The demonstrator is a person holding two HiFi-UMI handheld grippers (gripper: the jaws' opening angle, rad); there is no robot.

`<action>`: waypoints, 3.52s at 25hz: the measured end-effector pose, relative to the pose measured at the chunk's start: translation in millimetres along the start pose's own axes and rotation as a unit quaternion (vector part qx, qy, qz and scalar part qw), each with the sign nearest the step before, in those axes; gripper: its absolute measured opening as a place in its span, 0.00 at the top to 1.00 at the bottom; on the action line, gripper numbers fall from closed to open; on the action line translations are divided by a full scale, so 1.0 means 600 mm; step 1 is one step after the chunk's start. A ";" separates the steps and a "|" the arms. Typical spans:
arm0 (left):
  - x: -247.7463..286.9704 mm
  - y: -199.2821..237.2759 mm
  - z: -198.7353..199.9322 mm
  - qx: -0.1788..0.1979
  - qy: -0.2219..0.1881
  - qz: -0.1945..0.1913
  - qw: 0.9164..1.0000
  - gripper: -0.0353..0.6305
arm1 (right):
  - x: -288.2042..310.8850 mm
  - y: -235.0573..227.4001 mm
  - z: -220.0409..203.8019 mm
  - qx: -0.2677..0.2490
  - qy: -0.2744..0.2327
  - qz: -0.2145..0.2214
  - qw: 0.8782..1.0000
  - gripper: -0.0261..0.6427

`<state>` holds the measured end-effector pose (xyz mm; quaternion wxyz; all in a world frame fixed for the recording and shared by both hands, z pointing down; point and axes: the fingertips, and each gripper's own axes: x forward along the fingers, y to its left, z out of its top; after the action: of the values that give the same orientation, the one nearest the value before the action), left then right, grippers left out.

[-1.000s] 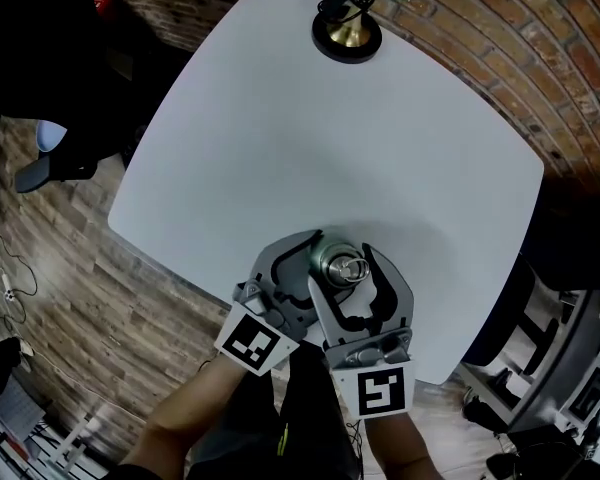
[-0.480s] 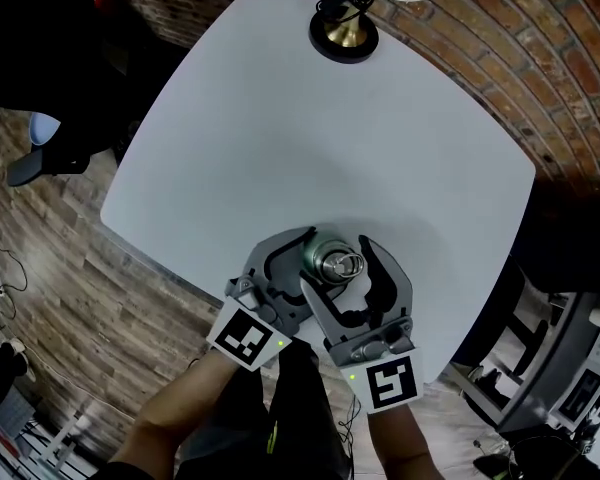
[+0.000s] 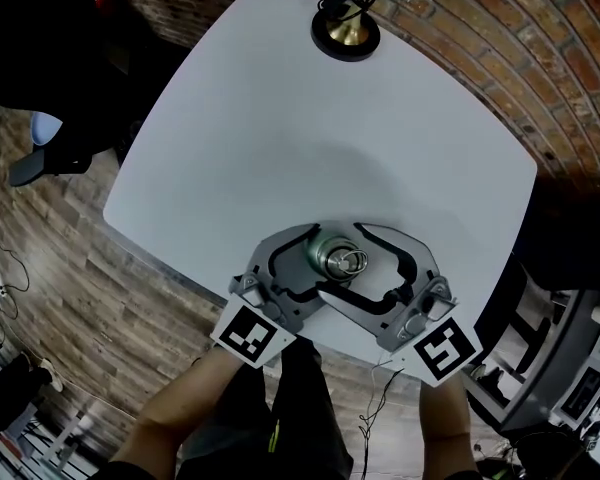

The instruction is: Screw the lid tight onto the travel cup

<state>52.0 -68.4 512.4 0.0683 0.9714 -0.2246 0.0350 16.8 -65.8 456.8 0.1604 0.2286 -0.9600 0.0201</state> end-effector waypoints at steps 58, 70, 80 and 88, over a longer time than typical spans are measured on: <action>0.002 0.000 -0.002 0.013 0.005 0.013 1.000 0.43 | 0.005 -0.018 -0.012 0.027 -0.028 -0.223 0.974 0.56; 0.003 0.001 -0.006 0.017 0.014 0.017 1.000 0.43 | 0.000 -0.027 -0.011 0.041 -0.057 -0.321 0.945 0.56; 0.005 0.002 -0.009 0.023 0.016 0.019 0.999 0.43 | -0.002 -0.029 -0.014 0.038 -0.078 -0.342 0.936 0.56; 0.002 -0.001 -0.002 0.028 0.017 0.021 0.999 0.43 | -0.004 -0.026 -0.004 0.037 -0.083 -0.339 0.936 0.56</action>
<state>53.0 -68.0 513.9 0.0447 0.9672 -0.2429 0.0595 26.3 -78.3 457.7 0.0686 0.5473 -0.8339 -0.0186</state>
